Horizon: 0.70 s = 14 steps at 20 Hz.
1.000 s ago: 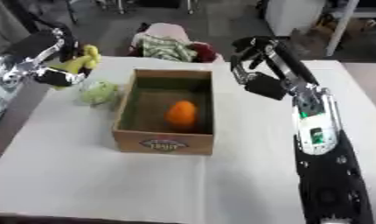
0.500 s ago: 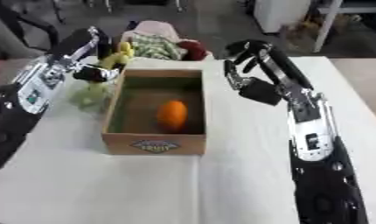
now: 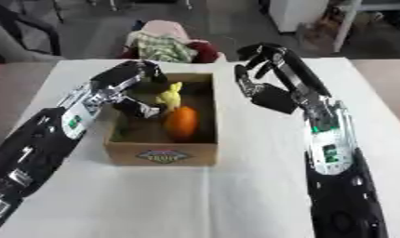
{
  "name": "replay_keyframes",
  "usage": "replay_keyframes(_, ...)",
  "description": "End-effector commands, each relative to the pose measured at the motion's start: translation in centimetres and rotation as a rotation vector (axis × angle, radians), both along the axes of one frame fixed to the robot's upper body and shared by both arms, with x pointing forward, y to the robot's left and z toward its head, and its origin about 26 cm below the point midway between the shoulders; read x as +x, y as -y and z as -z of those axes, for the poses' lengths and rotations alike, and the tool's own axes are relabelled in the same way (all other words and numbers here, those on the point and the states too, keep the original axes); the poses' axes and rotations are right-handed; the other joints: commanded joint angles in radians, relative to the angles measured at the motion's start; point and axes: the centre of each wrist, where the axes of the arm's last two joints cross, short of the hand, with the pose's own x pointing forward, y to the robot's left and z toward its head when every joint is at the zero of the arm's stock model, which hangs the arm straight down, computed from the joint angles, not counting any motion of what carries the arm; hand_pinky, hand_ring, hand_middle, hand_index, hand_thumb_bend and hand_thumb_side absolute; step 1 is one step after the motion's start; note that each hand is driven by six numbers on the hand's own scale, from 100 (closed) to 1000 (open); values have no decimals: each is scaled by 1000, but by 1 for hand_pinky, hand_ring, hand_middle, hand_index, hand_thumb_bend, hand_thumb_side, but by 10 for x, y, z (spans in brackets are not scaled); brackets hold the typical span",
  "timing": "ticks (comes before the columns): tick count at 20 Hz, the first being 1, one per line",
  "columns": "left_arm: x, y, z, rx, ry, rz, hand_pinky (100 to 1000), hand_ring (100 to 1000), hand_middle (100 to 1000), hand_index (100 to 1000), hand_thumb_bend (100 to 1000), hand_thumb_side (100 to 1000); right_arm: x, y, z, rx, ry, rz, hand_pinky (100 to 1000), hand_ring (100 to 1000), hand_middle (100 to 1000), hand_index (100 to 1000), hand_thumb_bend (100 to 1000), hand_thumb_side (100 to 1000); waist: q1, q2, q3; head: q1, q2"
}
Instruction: Pick up objects on the table and place them in the box.
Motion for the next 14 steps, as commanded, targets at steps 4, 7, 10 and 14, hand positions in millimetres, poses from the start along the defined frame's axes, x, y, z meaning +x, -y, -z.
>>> replay_keyframes(4,-8,-15,-36,-71,95,0,837,748,735,795,735,350,-1,5,-11,3,32,12,568,685,701,828,100,645,2,-23,15,-4,-9)
replay_keyframes(7,-16,-28,-55,-128,153,-32,832,723,703,790,684,230,-1,6,-10,0,28,16,569,686,701,828,100,644,3,-27,24,-8,-8)
replay_keyframes(10,-25,-52,-72,-185,196,-112,814,678,665,781,532,189,0,9,-8,-5,24,22,568,686,701,828,100,647,5,-29,32,-14,-7)
replay_keyframes(14,-37,-94,-86,-223,200,-250,804,688,676,785,517,222,1,12,-6,-17,19,30,568,686,701,828,100,647,11,-30,42,-23,-5)
